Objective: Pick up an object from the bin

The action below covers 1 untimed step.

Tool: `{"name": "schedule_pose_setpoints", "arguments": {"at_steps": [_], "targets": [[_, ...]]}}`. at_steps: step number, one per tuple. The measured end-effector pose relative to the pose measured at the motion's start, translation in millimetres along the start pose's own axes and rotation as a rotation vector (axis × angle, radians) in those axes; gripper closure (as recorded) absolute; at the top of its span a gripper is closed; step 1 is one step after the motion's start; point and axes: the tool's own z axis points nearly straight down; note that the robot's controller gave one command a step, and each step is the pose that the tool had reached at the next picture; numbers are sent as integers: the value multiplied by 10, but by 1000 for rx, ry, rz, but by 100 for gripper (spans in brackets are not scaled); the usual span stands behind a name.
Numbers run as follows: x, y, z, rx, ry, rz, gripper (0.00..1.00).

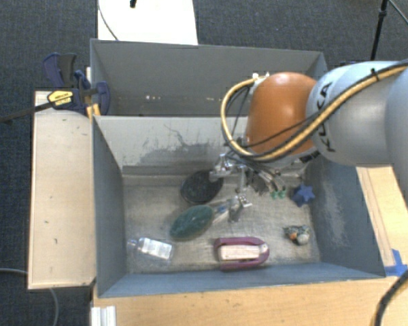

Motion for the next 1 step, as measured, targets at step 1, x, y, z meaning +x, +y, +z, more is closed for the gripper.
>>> {"name": "schedule_pose_setpoints", "arguments": {"at_steps": [1], "targets": [[-202,33,272,5,-28,75,0]]}}
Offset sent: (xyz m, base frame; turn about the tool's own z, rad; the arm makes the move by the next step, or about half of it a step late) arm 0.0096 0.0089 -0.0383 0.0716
